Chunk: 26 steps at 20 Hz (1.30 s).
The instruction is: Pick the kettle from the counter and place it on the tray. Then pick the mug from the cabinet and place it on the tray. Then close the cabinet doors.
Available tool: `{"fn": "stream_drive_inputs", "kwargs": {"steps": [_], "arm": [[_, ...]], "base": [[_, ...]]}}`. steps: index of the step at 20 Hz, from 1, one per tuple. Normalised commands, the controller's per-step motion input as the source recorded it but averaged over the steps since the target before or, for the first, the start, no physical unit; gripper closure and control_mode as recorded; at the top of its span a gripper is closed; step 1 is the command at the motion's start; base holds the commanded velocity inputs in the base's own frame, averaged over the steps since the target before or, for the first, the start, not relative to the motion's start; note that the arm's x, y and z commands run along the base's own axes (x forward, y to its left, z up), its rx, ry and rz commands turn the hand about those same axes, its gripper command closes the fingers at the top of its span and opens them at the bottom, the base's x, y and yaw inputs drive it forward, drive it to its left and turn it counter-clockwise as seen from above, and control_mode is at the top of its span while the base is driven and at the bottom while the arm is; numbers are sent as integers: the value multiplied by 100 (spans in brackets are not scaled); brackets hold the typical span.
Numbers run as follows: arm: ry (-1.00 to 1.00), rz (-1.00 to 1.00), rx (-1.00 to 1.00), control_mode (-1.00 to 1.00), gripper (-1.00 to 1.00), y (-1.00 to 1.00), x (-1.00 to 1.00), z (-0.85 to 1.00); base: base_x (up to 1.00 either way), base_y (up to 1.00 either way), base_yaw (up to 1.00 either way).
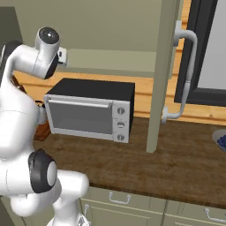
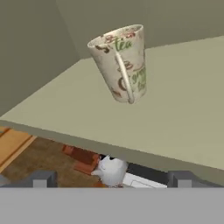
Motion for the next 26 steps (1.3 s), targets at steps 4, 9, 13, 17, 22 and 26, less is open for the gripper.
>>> {"fn": "stream_drive_inputs", "kwargs": {"steps": [4,9,13,17,22,26], "arm": [[0,17,-9,-100,-100,0,55,34],[0,29,-9,-100,-100,0,49,3],[-6,32,-11,-100,-100,3,38,0],[-13,14,-8,-100,-100,25,15,-7],[-8,0,-6,-100,-100,55,21,-24],[0,0,-1,-100,-100,13,36,-22]], "base": [[0,0,0],[0,0,0],[0,0,0],[0,0,0],[0,0,0],[0,0,0]]}}
